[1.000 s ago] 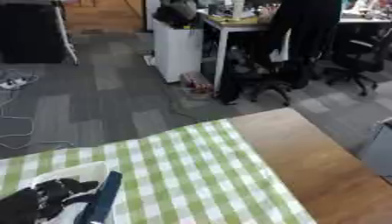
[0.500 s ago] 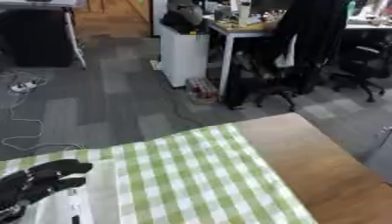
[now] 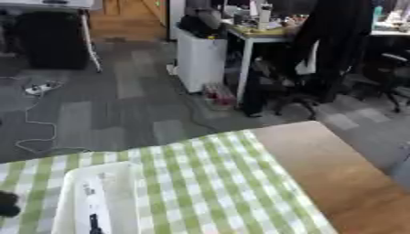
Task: Pick up objects on the table and place them in the box.
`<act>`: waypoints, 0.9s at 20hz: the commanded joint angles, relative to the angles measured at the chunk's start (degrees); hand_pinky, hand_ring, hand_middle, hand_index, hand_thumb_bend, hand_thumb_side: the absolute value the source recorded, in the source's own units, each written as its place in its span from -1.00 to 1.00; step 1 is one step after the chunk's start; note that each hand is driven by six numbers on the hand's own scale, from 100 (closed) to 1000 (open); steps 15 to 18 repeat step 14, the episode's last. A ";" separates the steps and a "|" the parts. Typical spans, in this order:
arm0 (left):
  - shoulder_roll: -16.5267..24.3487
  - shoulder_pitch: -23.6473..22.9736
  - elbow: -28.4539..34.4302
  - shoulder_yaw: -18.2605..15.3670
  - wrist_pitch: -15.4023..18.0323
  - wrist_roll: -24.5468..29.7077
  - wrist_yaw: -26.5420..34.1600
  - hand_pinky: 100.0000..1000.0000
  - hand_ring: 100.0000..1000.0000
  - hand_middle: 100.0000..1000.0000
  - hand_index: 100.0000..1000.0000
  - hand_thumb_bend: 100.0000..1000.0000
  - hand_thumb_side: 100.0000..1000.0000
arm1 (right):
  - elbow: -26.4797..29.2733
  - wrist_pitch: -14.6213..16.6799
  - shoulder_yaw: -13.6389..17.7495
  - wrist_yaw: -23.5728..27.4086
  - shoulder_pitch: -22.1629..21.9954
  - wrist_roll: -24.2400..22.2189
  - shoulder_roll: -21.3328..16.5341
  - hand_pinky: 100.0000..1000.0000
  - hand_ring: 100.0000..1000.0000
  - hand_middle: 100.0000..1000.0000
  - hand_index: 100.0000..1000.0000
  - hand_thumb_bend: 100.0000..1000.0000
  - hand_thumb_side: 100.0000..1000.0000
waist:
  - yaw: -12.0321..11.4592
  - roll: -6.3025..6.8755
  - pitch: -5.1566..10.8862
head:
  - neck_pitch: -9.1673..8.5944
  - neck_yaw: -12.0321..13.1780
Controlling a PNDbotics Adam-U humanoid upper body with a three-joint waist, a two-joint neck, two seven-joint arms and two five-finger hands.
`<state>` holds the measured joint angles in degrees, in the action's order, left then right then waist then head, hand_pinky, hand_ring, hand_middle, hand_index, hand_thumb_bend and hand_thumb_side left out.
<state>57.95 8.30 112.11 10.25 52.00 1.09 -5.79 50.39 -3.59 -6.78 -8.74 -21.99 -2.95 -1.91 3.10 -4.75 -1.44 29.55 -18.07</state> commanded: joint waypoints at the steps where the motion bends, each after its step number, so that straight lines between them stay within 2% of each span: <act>1: -4.80 -6.04 2.42 -1.29 -0.03 -2.55 -2.24 -0.79 -0.24 0.14 0.27 -0.90 1.00 | 1.63 -1.29 1.68 0.59 -1.83 1.53 2.55 0.11 0.11 -0.03 0.23 -1.00 0.81 | -1.64 -0.60 0.88 | 1.85 -3.74; 2: -7.16 -7.69 2.45 -0.91 -0.03 -3.00 -2.97 -0.99 -0.38 0.04 0.20 -0.91 1.00 | 1.97 -1.60 2.03 0.71 -2.30 1.95 3.34 0.11 0.11 -0.03 0.23 -1.00 0.81 | -2.33 -0.93 1.10 | 2.24 -4.50; 3: -10.75 -8.71 2.47 -0.18 -0.03 -3.33 -3.00 -0.99 -0.38 0.04 0.20 -0.91 1.00 | 2.41 -1.87 2.61 0.91 -3.04 2.63 4.75 0.11 0.11 -0.03 0.23 -1.00 0.81 | -3.42 -1.55 1.44 | 2.95 -5.95; 4: -13.17 -8.98 2.48 0.49 -0.03 -3.24 -2.83 -1.00 -0.65 -0.18 -0.02 -0.89 1.00 | 2.77 -2.15 3.01 0.98 -3.64 3.22 5.78 0.12 0.11 -0.03 0.23 -1.00 0.81 | -4.07 -1.96 1.71 | 3.68 -6.91; 5: -15.86 -8.33 2.48 1.11 -0.03 -3.27 -1.68 -1.00 -0.70 -0.22 -0.05 -0.89 1.00 | 3.10 -2.62 3.56 0.93 -4.61 3.82 7.18 0.12 0.12 -0.03 0.23 -1.00 0.81 | -4.87 -2.50 2.17 | 4.94 -8.13; 6: -17.22 -7.88 2.48 1.46 -0.03 -2.84 -0.42 -1.00 -0.68 -0.20 -0.04 -0.89 1.00 | 3.57 -2.86 3.84 0.35 -5.15 4.27 7.99 0.12 0.12 -0.03 0.23 -1.00 0.81 | -5.34 -2.73 2.38 | 5.47 -8.81; 8: -18.08 -5.77 2.48 1.87 -0.03 -1.06 2.20 -1.00 -0.86 -0.39 -0.16 -0.86 0.96 | 4.30 -3.69 4.72 0.00 -6.41 5.02 9.51 0.12 0.11 -0.03 0.23 -1.00 0.82 | -6.32 -3.00 3.08 | 6.45 -9.69; 11: -18.52 -3.01 2.48 2.47 -0.03 3.77 7.85 -1.00 -1.00 -0.46 -0.21 -0.83 0.90 | 5.76 -4.38 5.78 -0.36 -7.26 6.73 11.69 0.11 0.11 -0.03 0.23 -1.00 0.81 | -8.04 -3.13 3.51 | 5.10 -11.47; 14: -19.12 -3.33 2.48 1.80 -0.03 11.41 14.71 -1.00 -1.00 -0.45 -0.20 -0.81 0.89 | 6.01 -4.80 6.03 -0.69 -7.05 7.37 12.45 0.11 0.11 -0.03 0.23 -1.00 0.81 | -8.80 -3.18 3.31 | 3.53 -12.94; 18: -19.12 -3.33 2.48 1.80 -0.03 11.41 14.71 -1.00 -1.00 -0.45 -0.20 -0.81 0.89 | 6.01 -4.80 6.03 -0.69 -7.05 7.37 12.45 0.11 0.11 -0.03 0.23 -1.00 0.81 | -8.80 -3.18 3.31 | 3.53 -12.94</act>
